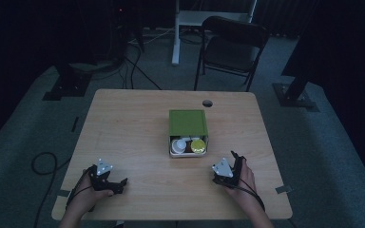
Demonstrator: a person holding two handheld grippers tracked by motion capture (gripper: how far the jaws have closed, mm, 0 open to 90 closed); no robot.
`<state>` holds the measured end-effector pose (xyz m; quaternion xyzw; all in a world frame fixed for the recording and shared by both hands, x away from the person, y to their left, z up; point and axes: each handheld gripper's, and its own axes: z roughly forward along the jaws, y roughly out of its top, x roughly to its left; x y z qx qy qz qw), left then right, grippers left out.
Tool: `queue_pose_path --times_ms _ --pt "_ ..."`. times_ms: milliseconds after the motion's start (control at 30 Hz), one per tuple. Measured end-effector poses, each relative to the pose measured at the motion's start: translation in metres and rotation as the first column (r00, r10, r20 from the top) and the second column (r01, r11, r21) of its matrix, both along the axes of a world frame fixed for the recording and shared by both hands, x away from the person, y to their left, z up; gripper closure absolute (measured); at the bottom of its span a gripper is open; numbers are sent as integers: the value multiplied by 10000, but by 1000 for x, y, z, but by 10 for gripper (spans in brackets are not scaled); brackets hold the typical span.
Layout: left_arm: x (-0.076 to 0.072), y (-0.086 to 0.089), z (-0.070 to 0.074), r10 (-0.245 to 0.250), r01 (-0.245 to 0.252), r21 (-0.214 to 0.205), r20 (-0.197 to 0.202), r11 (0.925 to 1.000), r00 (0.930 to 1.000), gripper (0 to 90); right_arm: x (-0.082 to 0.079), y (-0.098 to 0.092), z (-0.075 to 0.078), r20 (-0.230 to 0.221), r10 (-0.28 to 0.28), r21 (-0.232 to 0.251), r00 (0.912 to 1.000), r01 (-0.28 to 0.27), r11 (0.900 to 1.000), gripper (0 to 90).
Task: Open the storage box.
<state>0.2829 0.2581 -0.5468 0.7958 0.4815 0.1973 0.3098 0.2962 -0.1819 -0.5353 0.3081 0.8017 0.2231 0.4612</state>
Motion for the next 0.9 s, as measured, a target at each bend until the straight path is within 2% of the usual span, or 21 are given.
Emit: queue_pose_path --times_ms 100,300,433,533,633,833,900 --pt "0 0 0 -2 2 4 -2 10000 10000 7 -2 9 0 132 395 -399 9991 -389 9984 133" --pt "0 0 0 -9 9 16 1 10000 10000 7 -5 28 -2 393 1006 -862 9942 -969 9916 142" --pt "0 0 0 1 -1 -6 11 10000 10000 7 -8 43 -4 644 1476 -1227 9869 -1390 9827 162" --pt "0 0 0 0 0 -7 11 10000 10000 7 -9 53 -5 843 1884 -1582 9785 -1735 9720 220" --pt "0 0 0 -6 6 3 17 10000 10000 7 -10 63 -6 1040 2435 -2293 9643 -2150 9493 266" --pt "0 0 0 -10 10 7 16 10000 10000 7 -12 81 -8 1345 3298 -2925 9344 -2806 9142 358" --pt "0 0 0 -13 13 10 18 10000 10000 7 -12 86 -10 1384 3680 -3252 9195 -3088 8938 385"
